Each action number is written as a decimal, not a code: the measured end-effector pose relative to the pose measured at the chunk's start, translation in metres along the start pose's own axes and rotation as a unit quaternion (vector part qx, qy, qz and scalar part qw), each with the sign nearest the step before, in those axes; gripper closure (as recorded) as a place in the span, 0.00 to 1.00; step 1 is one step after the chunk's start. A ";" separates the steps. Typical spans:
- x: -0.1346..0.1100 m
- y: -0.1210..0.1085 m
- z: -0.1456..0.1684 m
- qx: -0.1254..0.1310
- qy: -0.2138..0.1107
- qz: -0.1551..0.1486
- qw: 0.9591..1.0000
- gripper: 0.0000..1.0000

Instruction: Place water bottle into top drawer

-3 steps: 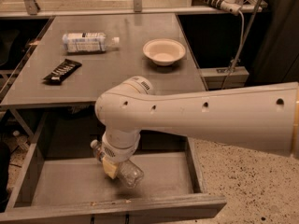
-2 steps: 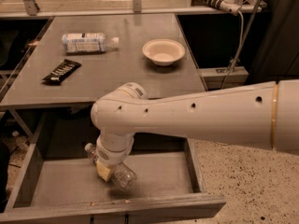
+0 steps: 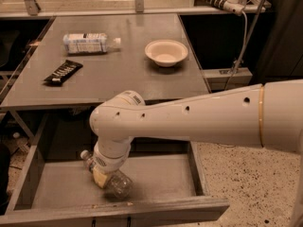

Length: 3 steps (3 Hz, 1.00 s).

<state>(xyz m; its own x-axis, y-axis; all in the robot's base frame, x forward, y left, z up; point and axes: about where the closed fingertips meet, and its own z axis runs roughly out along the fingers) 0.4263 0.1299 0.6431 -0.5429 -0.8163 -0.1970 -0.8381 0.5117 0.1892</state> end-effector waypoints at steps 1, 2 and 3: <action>0.000 0.000 0.000 0.000 0.000 0.000 1.000 0.81; 0.000 0.000 0.000 0.000 0.000 0.000 1.000 0.58; 0.000 0.000 0.000 0.000 0.000 0.000 1.000 0.35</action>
Offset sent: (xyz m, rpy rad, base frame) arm 0.0000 0.0000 0.0000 0.0000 0.0000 0.0000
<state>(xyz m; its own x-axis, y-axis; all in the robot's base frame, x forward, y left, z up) 0.4262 0.1299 0.6431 -0.5429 -0.8164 -0.1970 -0.8381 0.5117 0.1891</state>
